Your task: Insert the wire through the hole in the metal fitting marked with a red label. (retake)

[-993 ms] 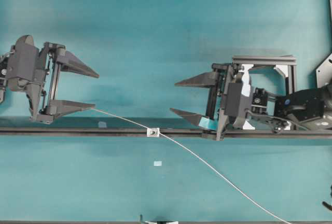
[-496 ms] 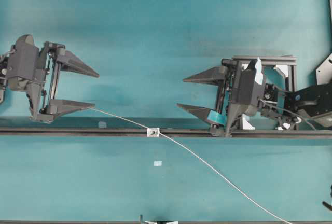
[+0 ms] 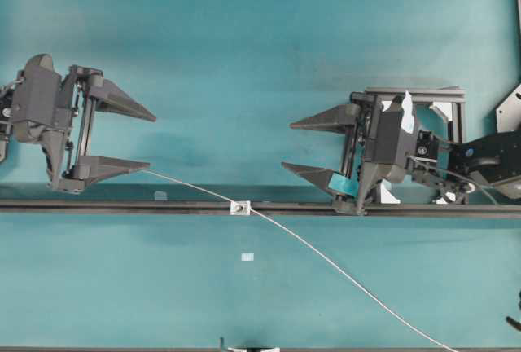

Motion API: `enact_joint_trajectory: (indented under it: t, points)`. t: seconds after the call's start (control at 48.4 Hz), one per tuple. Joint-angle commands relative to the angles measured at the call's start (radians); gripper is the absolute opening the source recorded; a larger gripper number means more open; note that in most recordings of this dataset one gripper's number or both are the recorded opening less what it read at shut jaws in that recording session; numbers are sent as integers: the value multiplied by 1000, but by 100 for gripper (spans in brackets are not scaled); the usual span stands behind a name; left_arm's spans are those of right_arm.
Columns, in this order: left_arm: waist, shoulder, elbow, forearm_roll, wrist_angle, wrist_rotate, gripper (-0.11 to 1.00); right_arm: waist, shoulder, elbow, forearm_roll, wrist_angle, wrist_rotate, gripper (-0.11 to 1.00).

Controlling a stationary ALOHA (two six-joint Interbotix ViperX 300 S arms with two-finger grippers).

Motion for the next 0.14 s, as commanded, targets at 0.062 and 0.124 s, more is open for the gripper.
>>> enact_joint_trajectory:
  t: [0.062,0.124]
  points:
    - [5,-3,-18,3,-9,-2,71,-3,-23,-6,-5,-5,2,80]
    - [5,-3,-18,3,-9,-2,71,-3,-21,-6,-3,-5,2,80]
